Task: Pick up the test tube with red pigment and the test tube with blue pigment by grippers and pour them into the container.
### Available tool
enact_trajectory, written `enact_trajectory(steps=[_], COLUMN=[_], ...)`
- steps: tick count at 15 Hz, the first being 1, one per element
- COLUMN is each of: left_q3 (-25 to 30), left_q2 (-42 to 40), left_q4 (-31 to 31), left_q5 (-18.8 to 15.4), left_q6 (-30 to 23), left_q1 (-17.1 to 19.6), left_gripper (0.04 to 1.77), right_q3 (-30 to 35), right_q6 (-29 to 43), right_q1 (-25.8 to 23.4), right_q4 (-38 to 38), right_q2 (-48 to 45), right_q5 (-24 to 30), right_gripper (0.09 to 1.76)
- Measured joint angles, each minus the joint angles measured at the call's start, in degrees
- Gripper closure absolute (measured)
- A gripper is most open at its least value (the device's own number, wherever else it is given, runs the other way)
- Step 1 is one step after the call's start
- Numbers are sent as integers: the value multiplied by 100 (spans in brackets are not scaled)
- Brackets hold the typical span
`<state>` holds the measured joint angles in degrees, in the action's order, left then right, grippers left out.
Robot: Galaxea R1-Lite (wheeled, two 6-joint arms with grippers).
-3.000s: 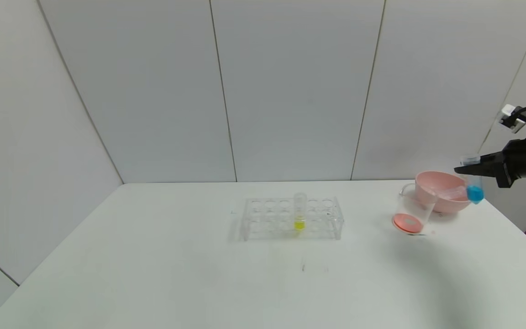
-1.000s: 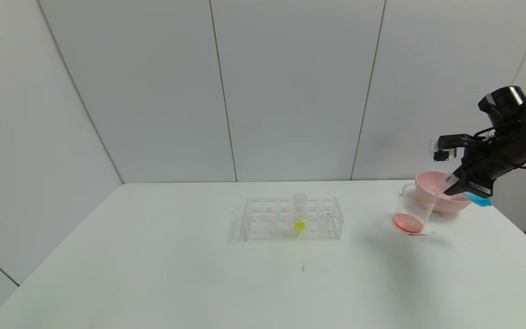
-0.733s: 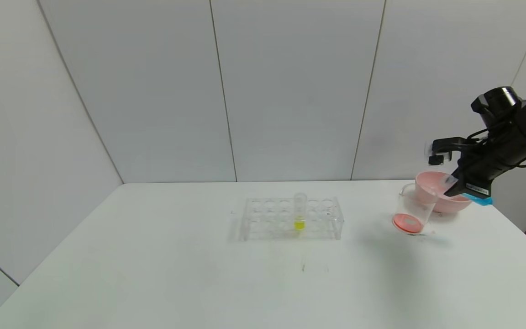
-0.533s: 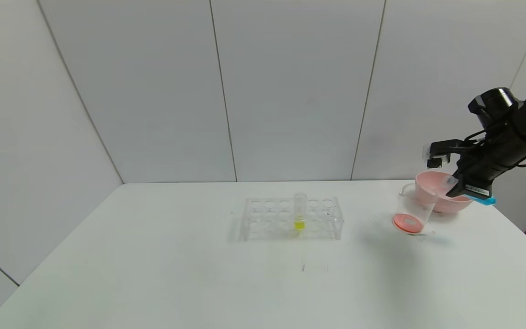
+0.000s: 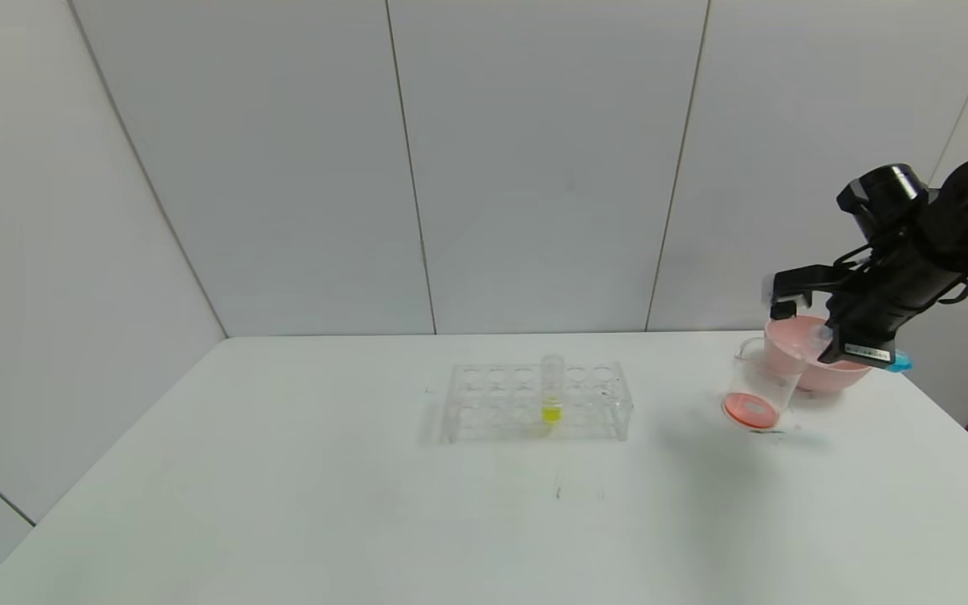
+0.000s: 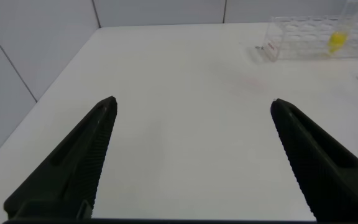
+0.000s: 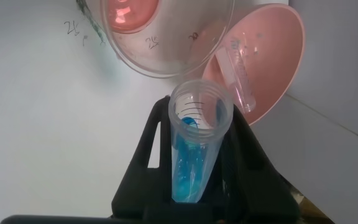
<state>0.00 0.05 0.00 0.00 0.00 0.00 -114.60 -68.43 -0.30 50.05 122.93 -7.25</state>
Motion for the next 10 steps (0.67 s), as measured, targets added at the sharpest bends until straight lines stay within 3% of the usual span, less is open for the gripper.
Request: enact_trajectory(steps=[10], left_q3=[0], left_q2=[0], left_q4=[0], left_q5=[0], left_q6=[0], left_q1=[0], left_gripper=[5], right_q3=[0], right_q6=[-285], right_q1=[306], right_q4=[-323], right_q2=[183], right_q5=[-1048], right_gripper=[133])
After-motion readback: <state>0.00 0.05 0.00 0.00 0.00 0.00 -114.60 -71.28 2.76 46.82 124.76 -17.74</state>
